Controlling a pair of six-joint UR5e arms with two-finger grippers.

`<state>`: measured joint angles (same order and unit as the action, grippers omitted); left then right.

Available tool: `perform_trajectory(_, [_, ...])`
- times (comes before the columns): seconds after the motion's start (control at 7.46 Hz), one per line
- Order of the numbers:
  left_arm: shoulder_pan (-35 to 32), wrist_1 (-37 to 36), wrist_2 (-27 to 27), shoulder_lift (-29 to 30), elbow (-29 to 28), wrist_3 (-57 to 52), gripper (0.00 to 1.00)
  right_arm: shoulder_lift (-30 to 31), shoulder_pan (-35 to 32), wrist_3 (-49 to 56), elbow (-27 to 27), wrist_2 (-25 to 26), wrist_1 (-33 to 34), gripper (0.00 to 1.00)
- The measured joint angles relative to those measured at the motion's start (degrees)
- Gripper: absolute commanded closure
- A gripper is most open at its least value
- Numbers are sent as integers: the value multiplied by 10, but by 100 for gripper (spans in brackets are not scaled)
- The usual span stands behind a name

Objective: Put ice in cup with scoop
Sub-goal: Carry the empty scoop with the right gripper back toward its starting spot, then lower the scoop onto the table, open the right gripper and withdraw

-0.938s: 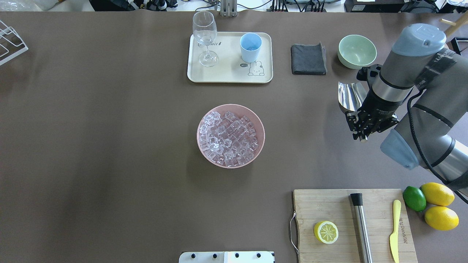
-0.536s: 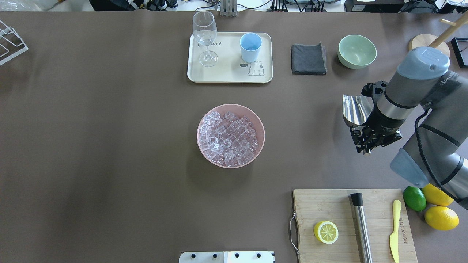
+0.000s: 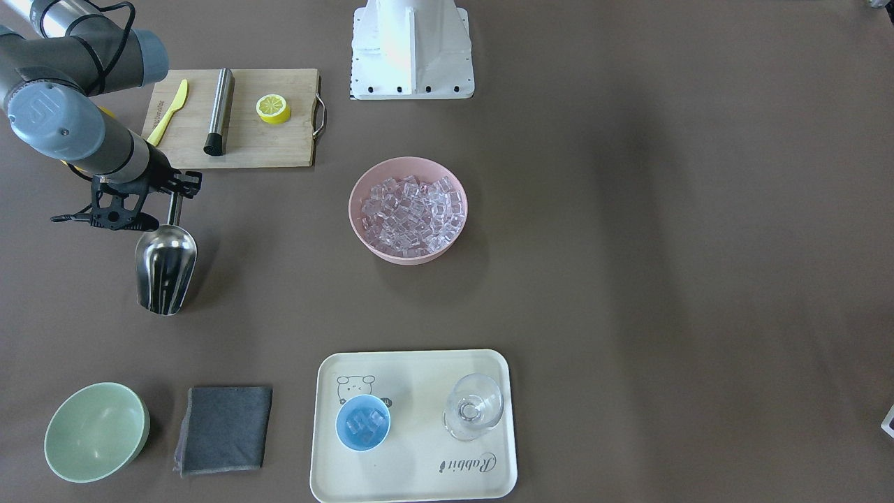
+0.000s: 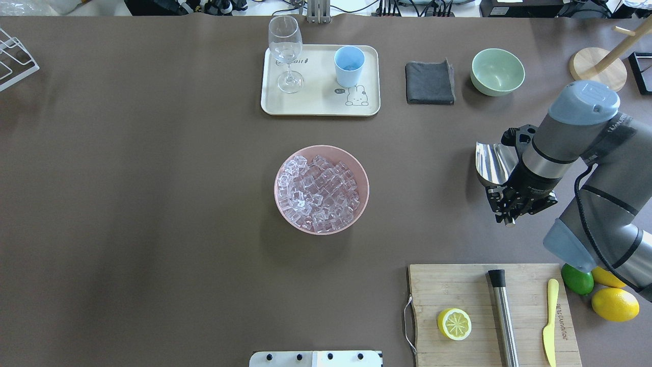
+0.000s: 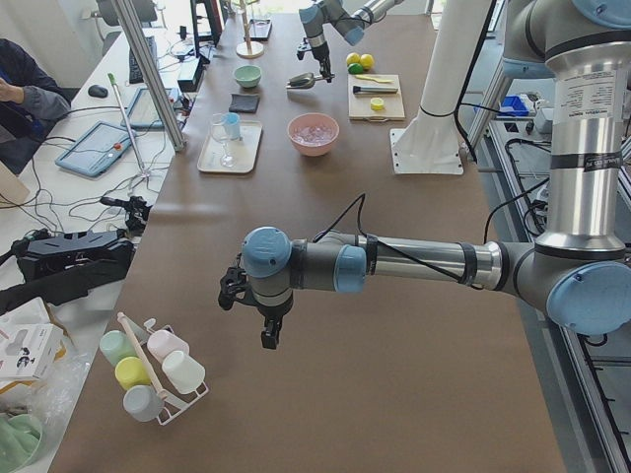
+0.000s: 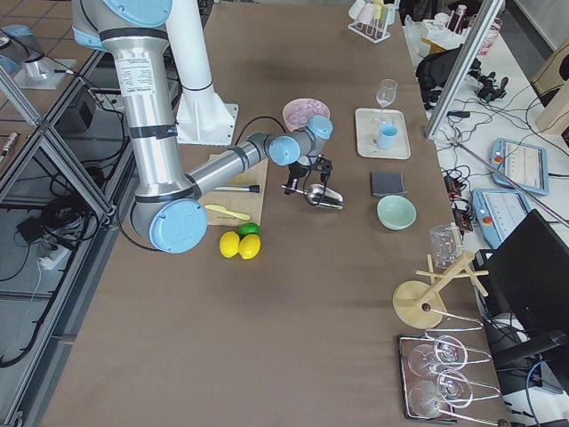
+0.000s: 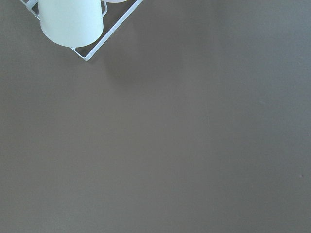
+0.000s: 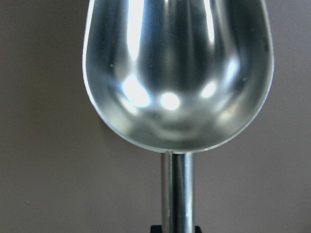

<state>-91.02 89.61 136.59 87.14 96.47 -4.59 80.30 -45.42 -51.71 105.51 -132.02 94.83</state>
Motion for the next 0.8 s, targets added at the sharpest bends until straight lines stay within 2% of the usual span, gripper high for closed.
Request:
perform_trajectory(0.13, [0,0,-2,-2,0,0,2,0,7,0,-2,0,0,100])
perform_trajectory(0.27, [-1,-1,-2,-5,0,-1,2,0,13,-1,-5,0,0,85])
perform_trajectory(0.4, [-1,-1,-3,-6,0,-1,2,0,17,-1,-7,0,0,61])
perform_trajectory(0.67, [-2,-2,-3,-6,0,-1,2,0,21,-2,-10,0,0,40])
perform_trajectory(0.8, [-2,-2,-3,-6,0,-1,2,0,21,-2,-10,0,0,34])
